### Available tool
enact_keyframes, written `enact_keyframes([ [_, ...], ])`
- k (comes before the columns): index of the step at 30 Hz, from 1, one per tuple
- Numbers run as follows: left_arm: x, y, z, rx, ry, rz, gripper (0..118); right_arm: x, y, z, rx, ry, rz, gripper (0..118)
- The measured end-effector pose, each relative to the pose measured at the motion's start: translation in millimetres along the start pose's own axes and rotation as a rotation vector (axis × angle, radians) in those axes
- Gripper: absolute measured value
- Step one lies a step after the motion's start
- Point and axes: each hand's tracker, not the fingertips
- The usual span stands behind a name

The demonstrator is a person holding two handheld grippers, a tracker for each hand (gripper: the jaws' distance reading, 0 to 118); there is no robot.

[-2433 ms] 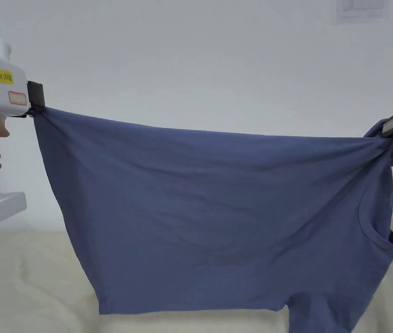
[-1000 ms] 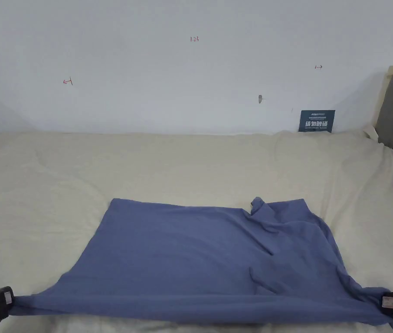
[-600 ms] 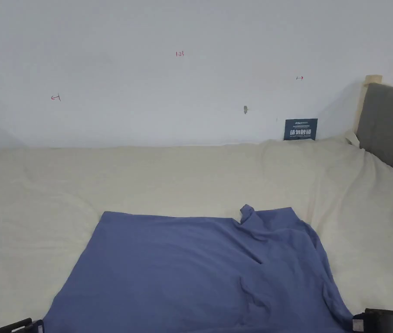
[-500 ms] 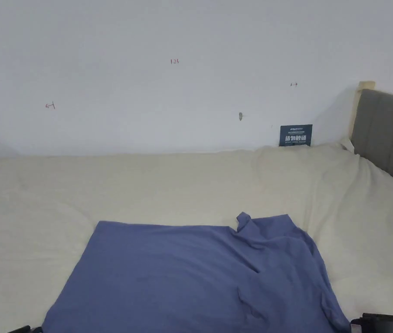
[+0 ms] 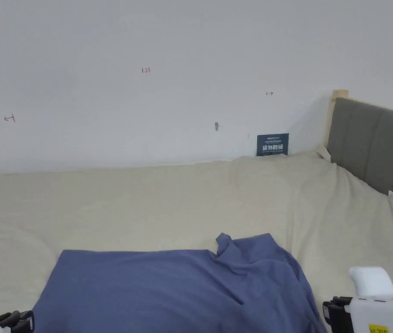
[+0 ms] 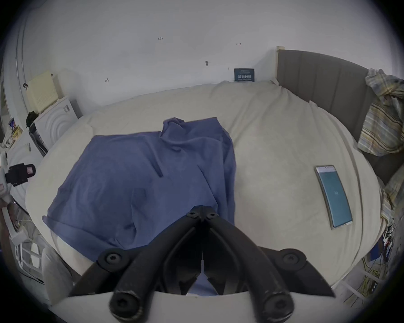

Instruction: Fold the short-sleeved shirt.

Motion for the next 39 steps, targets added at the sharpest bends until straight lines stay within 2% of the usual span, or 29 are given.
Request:
enact_keyframes([
  [9,8.6,12.2,-38.5,-0.011,0.028,-0.030,0,18.2,89.8,-90.2,-0.062,0.057,-0.057,1],
  [10,8.1,13.7,-41.7,-0.017,0.026,-0.028,0,20.1,100.1,-103.0,-0.104,0.057,-0.071,17],
  [12,10.0,16.7,-46.7,-0.014,0.024,-0.022,0,23.9,122.0,-132.3,-0.191,0.043,-0.075,62],
  [13,11.0,18.5,-48.9,-0.016,0.025,-0.025,0,27.3,129.1,-145.7,-0.203,0.041,-0.080,81],
  [14,10.6,19.7,-54.1,-0.014,0.029,-0.030,0,30.9,137.9,-161.7,-0.212,0.040,-0.073,81],
  [15,9.6,21.5,-60.0,-0.019,0.036,-0.033,0,32.1,145.6,-173.4,-0.219,-0.008,-0.077,81],
  [20,-0.2,24.1,-85.4,-0.052,0.055,-0.030,0,50.7,166.1,-240.8,-0.304,-0.085,-0.095,81],
  [21,-1.8,24.6,-89.8,-0.055,0.056,-0.031,0,53.3,164.3,-249.0,-0.350,-0.113,-0.123,81],
  [23,-1.9,26.0,-96.9,-0.061,0.060,-0.039,0,56.6,157.1,-265.5,-0.407,-0.100,-0.140,76],
  [24,-3.1,27.1,-100.5,-0.067,0.063,-0.044,0,56.3,150.2,-270.5,-0.421,-0.066,-0.137,67],
  [25,-3.5,27.7,-104.0,-0.074,0.064,-0.046,0,56.2,145.4,-275.5,-0.432,-0.055,-0.123,50],
  [27,-3.1,28.8,-110.1,-0.090,0.061,-0.057,0,45.6,137.7,-278.0,-0.387,-0.198,-0.029,12],
  [28,-3.6,29.2,-113.9,-0.095,0.062,-0.063,0,43.2,139.8,-276.4,-0.368,-0.186,-0.014,12],
  [30,-3.0,31.7,-118.2,-0.096,0.061,-0.071,0,43.2,149.5,-276.5,-0.393,-0.181,-0.034,3],
  [37,-15.5,70.0,-150.8,-0.152,0.006,-0.051,0,38.3,161.6,-249.9,-0.381,-0.163,-0.021,3],
  [38,-18.8,78.6,-159.7,-0.150,0.009,-0.050,6,40.0,164.4,-244.9,-0.374,-0.154,-0.022,3],
  [39,-24.3,89.4,-171.0,-0.157,-0.004,-0.042,26,47.6,169.1,-246.7,-0.362,-0.142,-0.027,3],
])
